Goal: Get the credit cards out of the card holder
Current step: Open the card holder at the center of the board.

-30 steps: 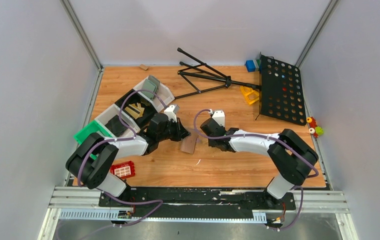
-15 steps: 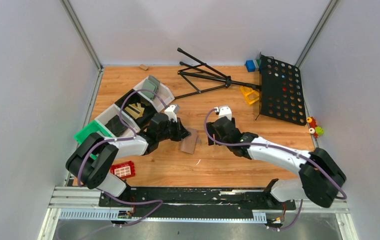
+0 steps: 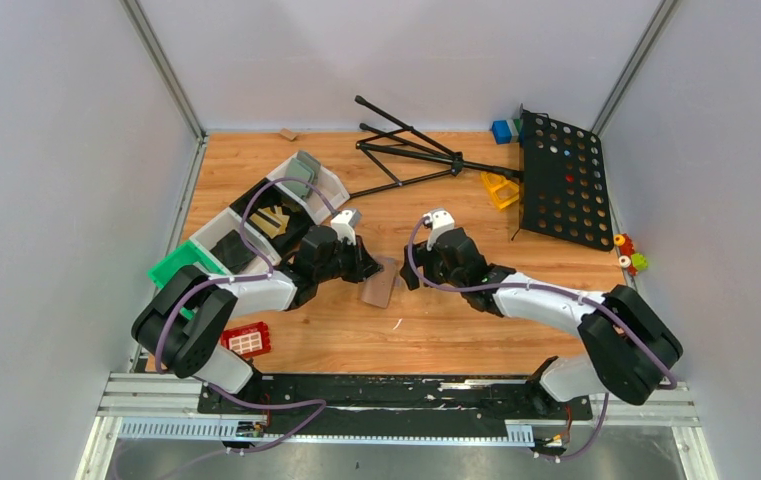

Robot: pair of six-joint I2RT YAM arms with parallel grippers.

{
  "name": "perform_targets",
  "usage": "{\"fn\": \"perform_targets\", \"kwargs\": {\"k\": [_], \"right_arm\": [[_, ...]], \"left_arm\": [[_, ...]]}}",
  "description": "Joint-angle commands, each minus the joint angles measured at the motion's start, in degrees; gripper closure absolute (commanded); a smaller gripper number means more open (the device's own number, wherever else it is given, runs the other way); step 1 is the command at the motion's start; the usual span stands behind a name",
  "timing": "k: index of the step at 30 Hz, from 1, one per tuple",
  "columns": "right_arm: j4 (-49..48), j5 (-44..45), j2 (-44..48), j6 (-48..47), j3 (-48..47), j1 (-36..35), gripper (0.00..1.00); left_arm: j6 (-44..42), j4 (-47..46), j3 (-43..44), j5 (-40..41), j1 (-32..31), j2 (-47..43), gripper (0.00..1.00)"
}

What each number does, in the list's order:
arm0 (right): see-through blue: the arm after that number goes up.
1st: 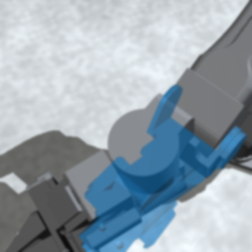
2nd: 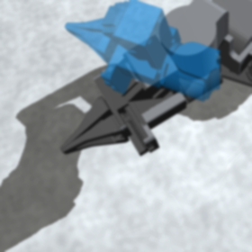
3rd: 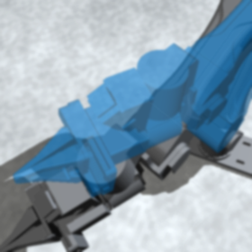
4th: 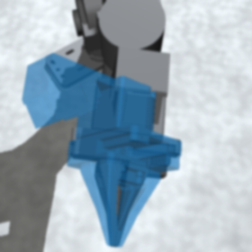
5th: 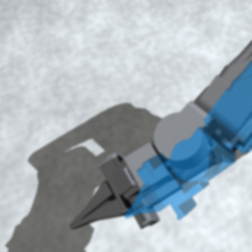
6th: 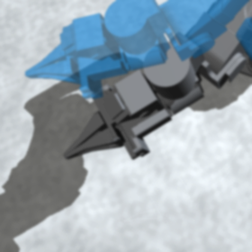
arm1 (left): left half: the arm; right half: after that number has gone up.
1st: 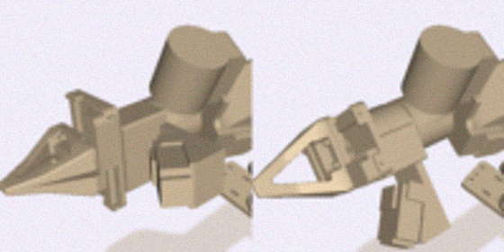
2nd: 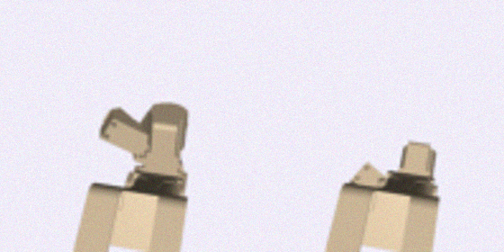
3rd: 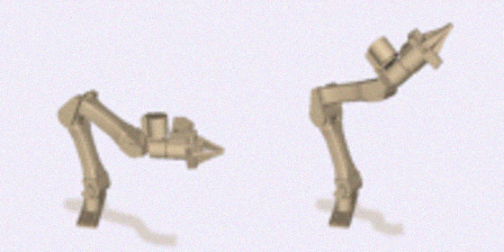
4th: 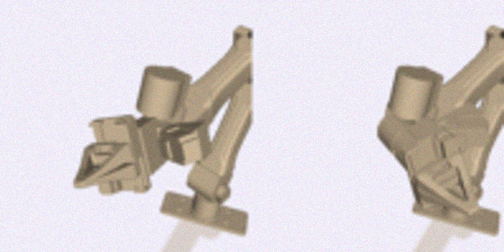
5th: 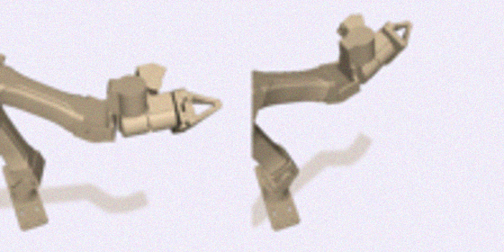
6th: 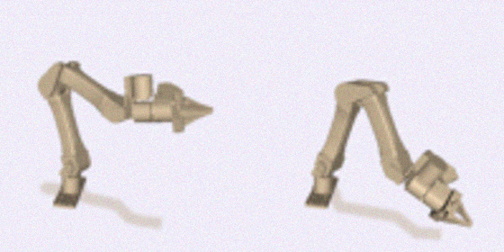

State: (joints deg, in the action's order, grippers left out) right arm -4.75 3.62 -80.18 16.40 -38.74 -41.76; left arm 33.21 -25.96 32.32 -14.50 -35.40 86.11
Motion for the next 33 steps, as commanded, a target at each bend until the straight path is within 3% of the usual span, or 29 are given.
{"fn": "perform_targets", "kwargs": {"k": [1,14,21,28,33], "right_arm": [[-10.0,-4.2,0.8,1.1,4.1,-0.1,0.27],[-12.8,-11.4,-5.7,2.3,2.7,-0.2,0.36],[-11.0,-10.5,-7.5,2.2,1.1,-0.2,0.52],[-9.4,-12.2,-10.6,2.0,-1.4,-0.2,0.53],[-7.6,-13.4,-12.6,2.0,-3.3,-0.2,0.87]], "left_arm": [[-1.7,2.6,0.3,1.9,-0.3,-0.7,0.94],[-1.0,2.7,1.3,1.1,-0.3,1.1,0.92],[-1.0,3.1,1.9,0.9,-0.3,1.9,0.91],[-1.1,3.5,2.5,0.1,-0.3,3.2,0.91],[-1.1,3.9,2.9,0.3,-0.3,3.3,0.9]]}}
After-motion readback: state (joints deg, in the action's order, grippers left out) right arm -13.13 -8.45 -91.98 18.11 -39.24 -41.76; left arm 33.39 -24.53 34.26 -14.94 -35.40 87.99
